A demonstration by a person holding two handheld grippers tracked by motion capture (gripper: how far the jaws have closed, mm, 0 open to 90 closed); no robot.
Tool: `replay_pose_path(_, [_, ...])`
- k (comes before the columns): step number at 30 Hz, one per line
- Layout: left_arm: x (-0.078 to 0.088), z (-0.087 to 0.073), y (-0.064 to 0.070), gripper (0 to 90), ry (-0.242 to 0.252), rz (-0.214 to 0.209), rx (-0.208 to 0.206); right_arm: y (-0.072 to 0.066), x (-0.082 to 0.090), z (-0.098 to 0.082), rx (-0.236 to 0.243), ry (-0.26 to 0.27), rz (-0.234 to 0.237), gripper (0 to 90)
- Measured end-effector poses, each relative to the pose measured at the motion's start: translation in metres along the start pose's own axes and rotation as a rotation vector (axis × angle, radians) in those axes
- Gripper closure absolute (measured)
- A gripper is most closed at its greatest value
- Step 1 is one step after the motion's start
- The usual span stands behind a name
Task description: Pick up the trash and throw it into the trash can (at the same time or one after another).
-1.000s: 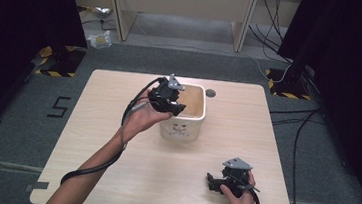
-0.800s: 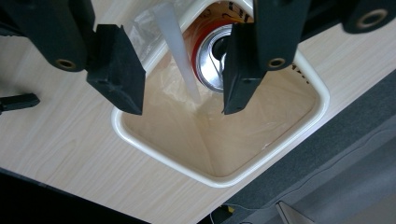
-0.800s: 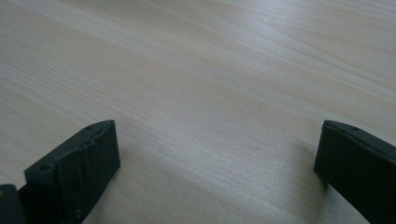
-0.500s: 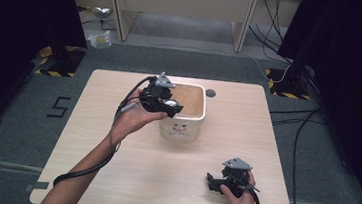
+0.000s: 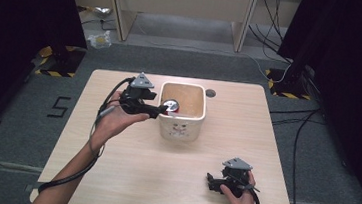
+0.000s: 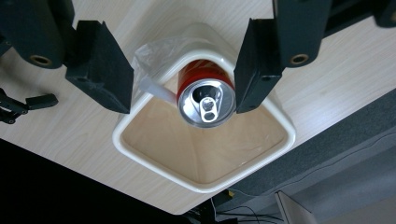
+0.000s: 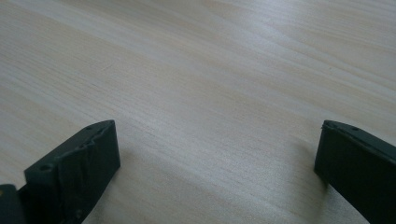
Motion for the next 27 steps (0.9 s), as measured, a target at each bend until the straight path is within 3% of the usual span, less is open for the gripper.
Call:
replay_pose_path(18, [0.006,-0.042,-0.031,30.3,0.035,0.018,0.099,0.0,0.0,0.0,0.0,-0.001,0.0,0.2])
replay_pose_path(27, [0.007,-0.061,-0.036,30.2,0.058,0.026,0.126,0.0,0.0,0.0,-0.002,-0.001,0.0,0.2])
Point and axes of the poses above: each handheld gripper's, and its own axes: x roughly backward along the jaws, z roughly out of its top, y roughly to its right, the point moved 3 cm from there along -x, roughly forward along the jaws, and after that the axes turned 10 degrees about z, right-handed, at the moved point
